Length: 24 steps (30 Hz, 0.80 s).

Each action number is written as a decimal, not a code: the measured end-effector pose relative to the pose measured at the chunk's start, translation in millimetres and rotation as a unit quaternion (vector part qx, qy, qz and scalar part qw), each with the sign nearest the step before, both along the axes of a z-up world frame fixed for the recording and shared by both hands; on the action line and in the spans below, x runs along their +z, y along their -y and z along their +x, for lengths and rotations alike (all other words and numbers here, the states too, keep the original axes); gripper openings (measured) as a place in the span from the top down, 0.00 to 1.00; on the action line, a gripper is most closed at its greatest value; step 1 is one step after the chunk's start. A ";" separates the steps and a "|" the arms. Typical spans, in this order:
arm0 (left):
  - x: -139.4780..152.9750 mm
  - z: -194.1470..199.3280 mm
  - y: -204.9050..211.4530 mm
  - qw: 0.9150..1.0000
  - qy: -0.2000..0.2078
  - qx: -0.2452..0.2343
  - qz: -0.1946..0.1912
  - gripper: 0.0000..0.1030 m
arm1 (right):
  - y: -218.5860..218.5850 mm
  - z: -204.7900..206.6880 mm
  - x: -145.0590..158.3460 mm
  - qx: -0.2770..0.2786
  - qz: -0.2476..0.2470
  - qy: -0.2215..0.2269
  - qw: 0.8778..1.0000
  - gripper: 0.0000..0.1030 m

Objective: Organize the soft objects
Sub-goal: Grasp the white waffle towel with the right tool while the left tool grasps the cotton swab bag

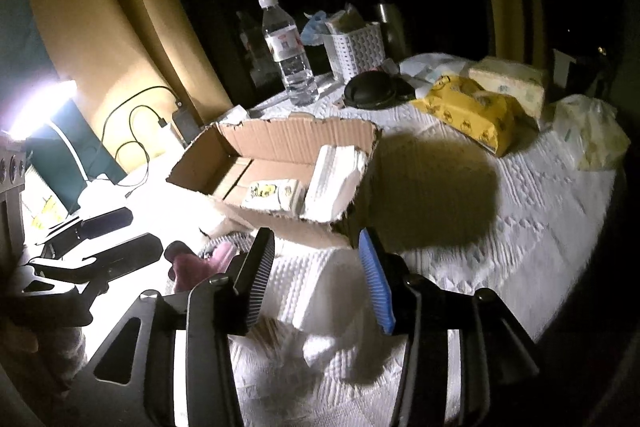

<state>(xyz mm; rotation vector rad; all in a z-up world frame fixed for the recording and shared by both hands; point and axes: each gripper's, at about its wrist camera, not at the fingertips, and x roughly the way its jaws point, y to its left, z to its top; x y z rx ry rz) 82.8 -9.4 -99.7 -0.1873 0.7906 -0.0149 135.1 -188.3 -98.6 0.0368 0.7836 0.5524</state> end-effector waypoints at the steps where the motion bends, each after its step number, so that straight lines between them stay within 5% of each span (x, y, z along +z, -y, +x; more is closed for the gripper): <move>1: -1.2 -1.3 -0.4 1.000 -0.001 0.001 0.000 0.12 | 0.4 -0.8 -2.1 0.000 -0.001 -0.002 1.000 0.54; 24: -35.9 -17.2 -12.5 0.998 -0.045 0.031 0.010 0.12 | -1.3 12.4 -63.4 -0.007 -0.012 -0.067 0.998 0.40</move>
